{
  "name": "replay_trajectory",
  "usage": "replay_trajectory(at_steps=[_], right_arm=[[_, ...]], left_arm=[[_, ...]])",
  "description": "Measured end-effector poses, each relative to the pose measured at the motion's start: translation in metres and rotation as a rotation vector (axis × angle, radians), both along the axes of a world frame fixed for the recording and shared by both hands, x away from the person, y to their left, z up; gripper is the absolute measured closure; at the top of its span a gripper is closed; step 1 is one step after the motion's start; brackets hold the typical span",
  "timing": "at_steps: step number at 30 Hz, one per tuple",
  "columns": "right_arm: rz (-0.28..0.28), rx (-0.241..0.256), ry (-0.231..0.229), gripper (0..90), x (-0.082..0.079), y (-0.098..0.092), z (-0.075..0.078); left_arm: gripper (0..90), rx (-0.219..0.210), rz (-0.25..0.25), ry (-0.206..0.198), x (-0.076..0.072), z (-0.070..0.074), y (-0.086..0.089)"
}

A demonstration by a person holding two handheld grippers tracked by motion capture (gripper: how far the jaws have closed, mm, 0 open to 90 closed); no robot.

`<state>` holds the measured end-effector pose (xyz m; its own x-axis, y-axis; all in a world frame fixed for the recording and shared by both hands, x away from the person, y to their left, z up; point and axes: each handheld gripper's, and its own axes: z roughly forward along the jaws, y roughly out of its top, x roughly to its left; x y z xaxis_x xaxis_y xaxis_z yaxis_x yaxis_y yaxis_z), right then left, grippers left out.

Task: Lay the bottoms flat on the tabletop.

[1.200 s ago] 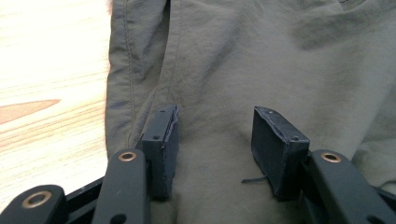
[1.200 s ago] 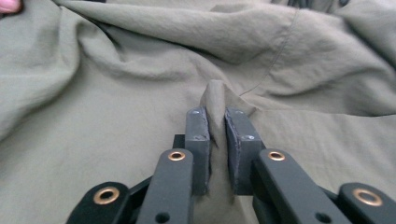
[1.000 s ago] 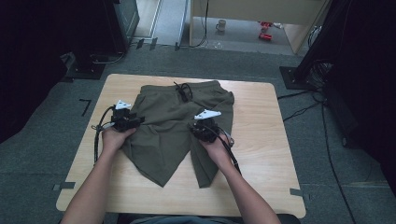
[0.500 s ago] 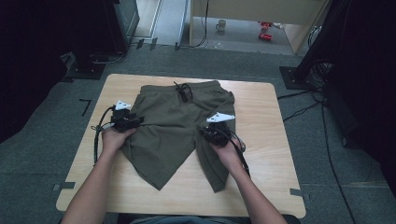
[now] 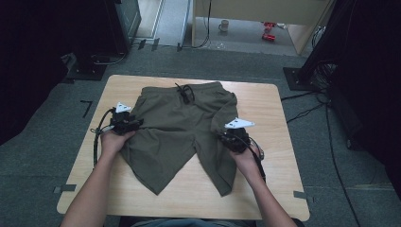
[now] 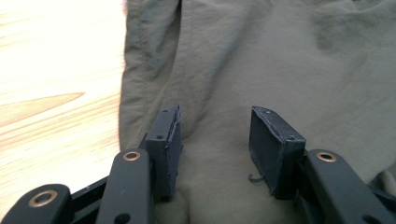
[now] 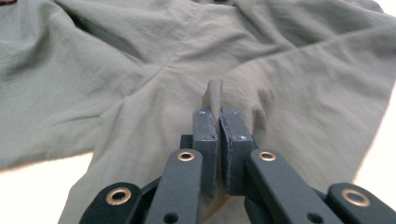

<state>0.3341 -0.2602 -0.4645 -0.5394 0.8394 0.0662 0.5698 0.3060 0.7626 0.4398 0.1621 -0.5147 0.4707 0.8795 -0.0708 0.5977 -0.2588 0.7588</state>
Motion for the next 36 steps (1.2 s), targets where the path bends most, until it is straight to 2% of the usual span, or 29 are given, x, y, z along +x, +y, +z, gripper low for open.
replay_trajectory(at_steps=[8,10,14,21,26,31,36], right_arm=[[-0.065,0.011,-0.025,86.6,-0.025,-0.042,0.000],[-0.084,0.010,-0.038,86.6,-0.031,-0.054,-0.002],[-0.110,0.014,-0.035,86.5,-0.040,-0.072,-0.008],[-0.150,-0.001,-0.035,86.6,-0.050,-0.095,-0.017],[-0.167,0.020,-0.033,86.5,-0.058,-0.109,-0.026],[-0.186,0.032,-0.014,86.4,-0.065,-0.120,-0.033],[-0.197,0.034,0.029,86.3,-0.074,-0.132,-0.040]], left_arm=[[53.9,-0.014,0.016,0.002,-0.002,0.000,0.002],[53.9,-0.017,0.016,0.003,-0.002,0.000,0.002],[54.0,-0.012,0.017,0.001,-0.002,0.000,0.002],[54.4,-0.016,0.021,0.001,-0.002,0.000,0.002],[54.4,-0.023,0.023,0.003,-0.002,0.000,0.002],[54.4,-0.032,0.024,0.006,-0.001,0.000,0.003],[55.1,-0.032,0.029,0.007,0.000,0.000,0.006]])
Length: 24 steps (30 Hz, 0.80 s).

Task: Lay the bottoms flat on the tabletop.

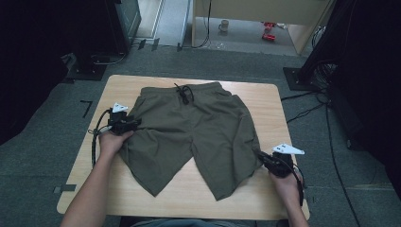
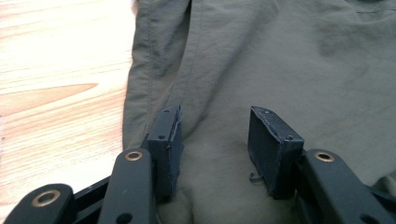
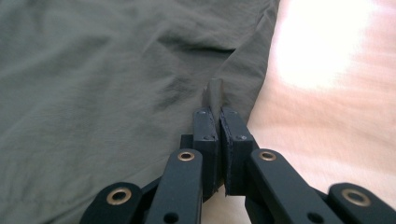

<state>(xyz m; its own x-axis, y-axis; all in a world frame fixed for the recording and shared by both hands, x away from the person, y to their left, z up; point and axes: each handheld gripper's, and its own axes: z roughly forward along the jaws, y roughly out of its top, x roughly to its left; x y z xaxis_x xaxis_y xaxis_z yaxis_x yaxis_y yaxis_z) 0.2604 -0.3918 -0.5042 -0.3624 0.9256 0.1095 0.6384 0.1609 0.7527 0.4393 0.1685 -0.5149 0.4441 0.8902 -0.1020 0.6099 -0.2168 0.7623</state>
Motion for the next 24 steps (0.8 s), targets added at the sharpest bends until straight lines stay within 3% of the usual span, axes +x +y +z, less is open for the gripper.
replay_trajectory(at_steps=[7,9,10,13,15,19,24], right_arm=[[-0.010,-0.006,0.037,86.1,-0.014,-0.013,-0.006],[-0.009,-0.011,0.051,84.0,-0.016,-0.014,-0.009],[-0.009,-0.011,0.047,79.0,-0.016,-0.014,-0.009],[-0.006,0.020,0.006,69.0,-0.017,-0.015,-0.005],[-0.003,0.035,-0.044,63.8,-0.018,-0.011,0.003],[0.016,0.035,-0.074,62.5,-0.015,-0.002,0.013],[0.065,0.017,-0.097,62.0,-0.005,0.020,0.023]], left_arm=[[55.1,-0.002,0.019,-0.001,0.002,0.000,0.006],[55.0,-0.002,0.019,-0.001,0.002,0.000,0.006],[54.9,-0.004,0.019,0.000,0.002,0.000,0.006],[54.5,-0.013,0.022,0.016,0.002,0.002,0.007],[54.5,-0.023,0.023,0.035,0.004,0.004,0.008],[54.5,-0.041,0.020,0.027,0.002,0.013,0.010],[53.6,-0.029,-0.005,0.002,-0.006,0.026,0.008]])
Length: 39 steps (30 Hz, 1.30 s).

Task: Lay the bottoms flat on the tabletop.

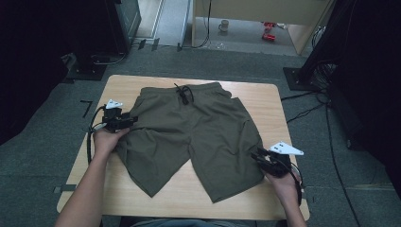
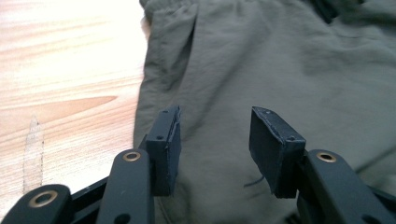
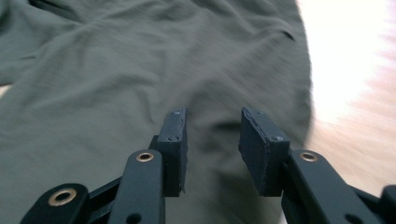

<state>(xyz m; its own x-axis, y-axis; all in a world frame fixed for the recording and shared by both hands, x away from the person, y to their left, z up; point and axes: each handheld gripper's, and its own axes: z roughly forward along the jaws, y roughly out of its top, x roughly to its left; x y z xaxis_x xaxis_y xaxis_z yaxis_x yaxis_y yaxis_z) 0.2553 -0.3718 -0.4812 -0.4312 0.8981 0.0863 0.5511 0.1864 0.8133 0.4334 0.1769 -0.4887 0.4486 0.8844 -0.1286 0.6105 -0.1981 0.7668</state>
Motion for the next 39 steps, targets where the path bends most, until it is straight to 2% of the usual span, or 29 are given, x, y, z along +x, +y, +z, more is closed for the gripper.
replay_trajectory(at_steps=[3,8,12,15,20,24,29,32,36,39], right_arm=[[0.033,0.002,-0.002,61.7,0.010,0.015,0.003],[0.080,0.000,0.010,61.6,0.031,0.038,-0.001],[0.110,-0.017,-0.001,63.3,0.042,0.056,-0.004],[0.128,-0.017,0.014,61.0,0.049,0.067,-0.005],[0.156,0.011,0.047,59.0,0.062,0.081,-0.010],[0.164,0.026,0.038,58.7,0.068,0.090,-0.015],[0.175,0.015,0.011,57.4,0.072,0.098,-0.021],[0.166,0.023,-0.002,56.5,0.076,0.098,-0.023],[0.144,0.038,0.012,55.7,0.081,0.095,-0.030],[0.136,0.035,0.018,54.5,0.084,0.095,-0.034]], left_arm=[[52.6,0.015,-0.017,-0.006,-0.008,0.006,-0.002],[52.7,0.031,-0.036,-0.026,-0.023,0.012,-0.005],[58.6,0.026,-0.042,-0.032,-0.035,0.016,-0.005],[58.4,0.035,-0.036,-0.039,-0.046,0.019,-0.003],[57.3,0.057,-0.025,-0.037,-0.063,0.018,0.002],[56.7,0.052,-0.013,-0.041,-0.077,0.019,0.009],[54.0,0.051,0.006,-0.056,-0.092,0.015,0.017],[52.7,0.037,0.016,-0.048,-0.096,0.011,0.022],[51.6,0.044,0.030,-0.029,-0.096,0.003,0.026],[51.7,0.029,0.026,0.007,-0.094,-0.007,0.027]])
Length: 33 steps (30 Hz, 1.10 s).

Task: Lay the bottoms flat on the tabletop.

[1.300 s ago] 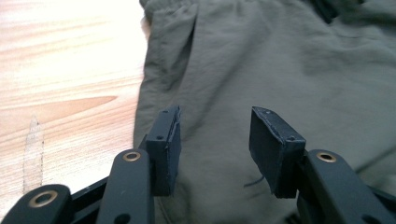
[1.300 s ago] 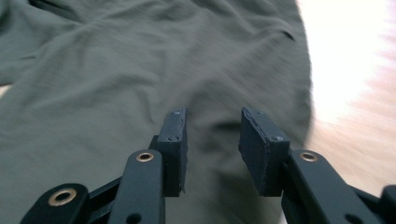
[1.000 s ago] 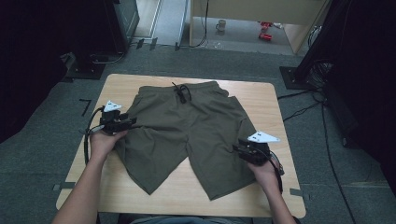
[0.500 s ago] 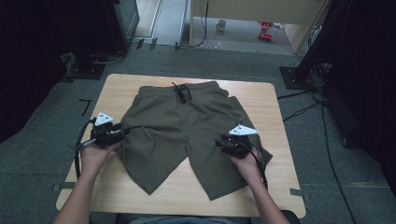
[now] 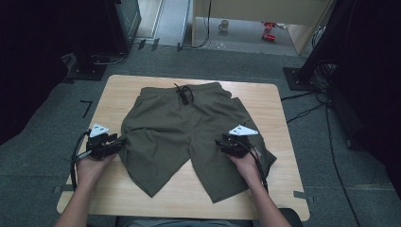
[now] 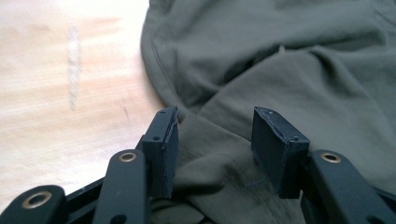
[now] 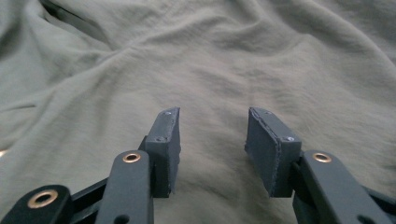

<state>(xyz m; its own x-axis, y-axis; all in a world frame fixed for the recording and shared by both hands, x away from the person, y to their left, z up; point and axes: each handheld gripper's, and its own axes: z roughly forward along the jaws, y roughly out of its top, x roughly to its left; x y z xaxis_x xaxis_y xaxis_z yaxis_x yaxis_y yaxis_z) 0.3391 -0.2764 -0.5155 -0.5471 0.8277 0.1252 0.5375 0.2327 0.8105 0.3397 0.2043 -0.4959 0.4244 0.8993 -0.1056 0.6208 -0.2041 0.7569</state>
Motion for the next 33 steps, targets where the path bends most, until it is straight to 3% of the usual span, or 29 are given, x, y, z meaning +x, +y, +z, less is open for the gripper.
replay_trajectory(at_steps=[2,7,13,17,19,25,33], right_arm=[[0.001,-0.011,0.002,53.5,0.001,0.001,-0.002],[0.015,-0.047,0.010,51.4,0.002,0.006,-0.005],[0.026,-0.083,0.022,50.5,0.001,0.009,-0.005],[0.045,-0.129,0.012,49.4,-0.001,0.013,-0.006],[0.045,-0.127,0.016,49.3,-0.001,0.013,-0.006],[0.045,-0.123,0.018,49.2,-0.001,0.013,-0.006],[0.045,-0.124,0.017,49.2,-0.001,0.013,-0.006]], left_arm=[[53.3,-0.004,0.002,0.019,0.001,-0.005,0.002],[67.4,-0.016,-0.009,0.055,-0.001,-0.012,0.005],[87.5,-0.040,-0.002,0.061,-0.009,-0.003,0.006],[88.5,-0.031,-0.022,0.027,-0.024,0.013,0.001],[88.6,-0.020,-0.030,0.019,-0.032,0.018,0.000],[88.5,-0.044,-0.051,-0.014,-0.062,0.031,0.002],[88.3,-0.072,-0.065,0.002,-0.098,0.031,0.008]])
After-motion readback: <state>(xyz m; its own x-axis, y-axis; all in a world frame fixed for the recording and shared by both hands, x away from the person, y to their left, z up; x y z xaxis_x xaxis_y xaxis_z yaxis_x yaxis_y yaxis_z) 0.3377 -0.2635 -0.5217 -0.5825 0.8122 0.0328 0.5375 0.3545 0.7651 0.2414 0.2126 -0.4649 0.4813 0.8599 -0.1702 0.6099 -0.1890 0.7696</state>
